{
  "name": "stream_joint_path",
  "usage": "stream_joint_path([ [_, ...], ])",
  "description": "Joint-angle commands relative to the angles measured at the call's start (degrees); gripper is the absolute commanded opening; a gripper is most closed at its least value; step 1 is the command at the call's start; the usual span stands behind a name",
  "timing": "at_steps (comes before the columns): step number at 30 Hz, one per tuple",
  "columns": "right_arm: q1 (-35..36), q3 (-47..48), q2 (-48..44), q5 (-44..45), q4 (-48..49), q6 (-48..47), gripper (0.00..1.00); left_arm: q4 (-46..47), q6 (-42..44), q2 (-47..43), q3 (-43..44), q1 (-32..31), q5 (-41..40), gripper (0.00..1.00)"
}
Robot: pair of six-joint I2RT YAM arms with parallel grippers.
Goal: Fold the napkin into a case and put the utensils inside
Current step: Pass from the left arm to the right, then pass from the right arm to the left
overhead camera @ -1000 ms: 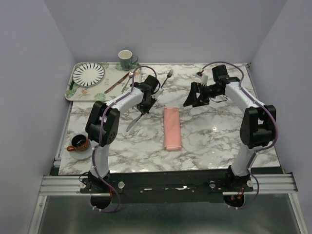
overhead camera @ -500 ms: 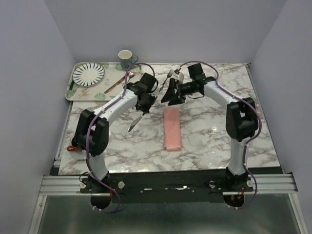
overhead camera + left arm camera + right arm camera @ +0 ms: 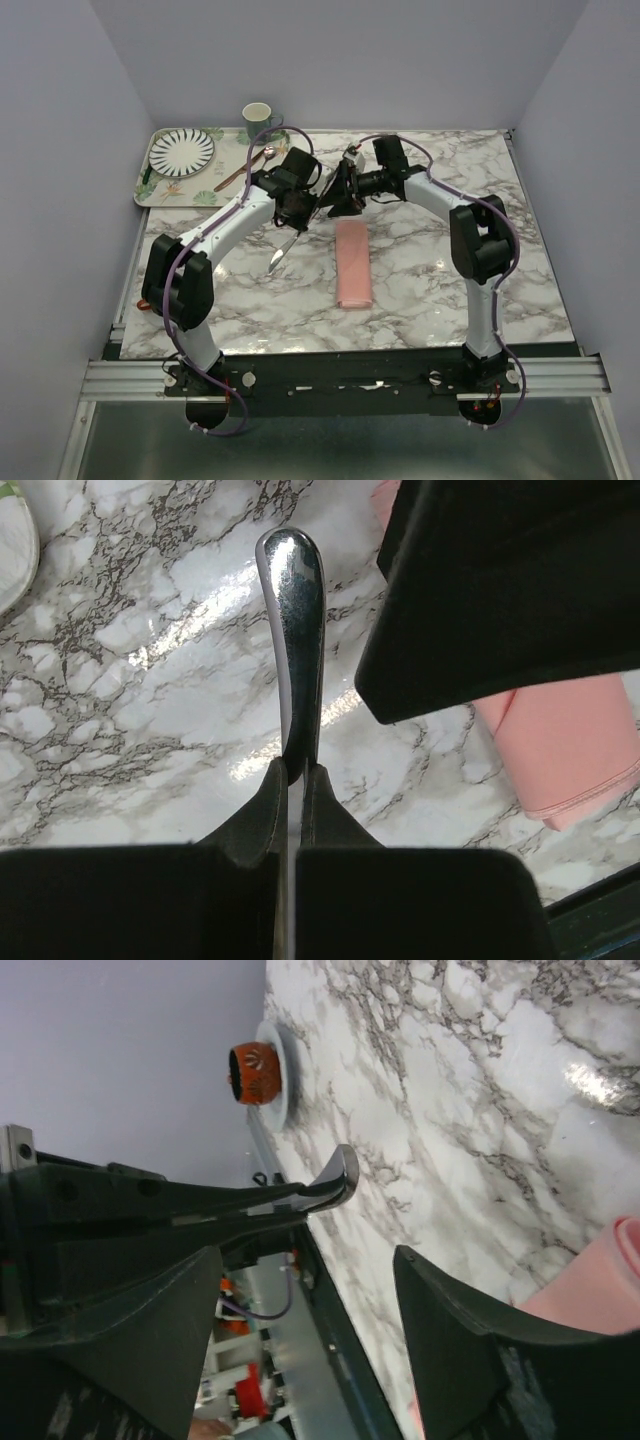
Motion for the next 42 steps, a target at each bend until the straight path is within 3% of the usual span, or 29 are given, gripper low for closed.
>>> stream_joint_path([
  [1, 0.40, -0.77, 2.10, -2.89, 5.99, 5.94, 0.72, 1.49, -1.41, -2.69, -0.38, -0.38, 2.73, 0.00],
  [10, 2.59, -0.42, 3.42, -2.37, 7.93, 8.85, 0.68, 1.49, -2.20, -2.87, -0.11, -1.16, 3.43, 0.00],
  [13, 3.38, 0.10, 4.13, -1.75, 8.19, 9.55, 0.61, 1.49, -2.38, -2.95, 0.06, -1.43, 3.52, 0.00],
  [16, 3.65, -0.16, 4.57, -1.23, 8.63, 10.25, 0.49, 1.40, -2.64, -3.22, 0.15, -1.69, 3.79, 0.00],
  [19, 4.00, -0.42, 5.09, -1.05, 9.07, 11.13, 0.29, 1.40, -2.82, -3.75, 0.15, -2.04, 3.96, 0.00],
  [21, 3.91, -0.42, 5.18, -1.14, 9.34, 11.39, 0.05, 1.49, -2.73, -4.10, 0.15, -1.96, 4.14, 0.00],
  [22, 3.91, -0.42, 5.18, -1.22, 9.60, 11.48, 0.01, 1.49, -2.65, -4.19, 0.15, -2.04, 4.05, 0.00],
  [24, 3.91, -0.60, 4.92, -1.66, 9.78, 11.31, 0.01, 1.05, -0.82, -4.80, 0.50, -1.96, 4.66, 0.00],
  [27, 3.48, -0.51, 3.69, -4.20, 10.13, 10.26, 0.01, 2.35, 5.06, -7.78, 1.29, -0.29, 7.91, 0.40],
  [28, 3.30, -0.25, 3.17, -4.91, 10.30, 9.64, 0.01, 3.50, 6.05, -9.10, 1.03, 0.84, 8.44, 0.72],
  [30, 2.16, -0.51, 0.10, -4.83, 10.22, 6.22, 0.01, 6.92, 6.32, -13.14, 0.15, 4.80, 10.81, 0.98],
  [37, -4.25, 1.41, -13.70, 7.28, 10.39, -4.24, 0.01, 11.94, -11.24, -15.00, 5.33, 14.65, 18.20, 0.99],
  [40, -5.31, 3.26, -19.68, 13.96, 8.56, -15.37, 0.01, 13.35, -13.62, -14.56, 8.14, 14.92, 14.08, 0.99],
  [42, -4.97, 1.78, -23.45, 18.78, 8.46, -28.99, 0.01, 11.96, -15.73, -12.81, 11.13, 15.96, 14.32, 0.99],
])
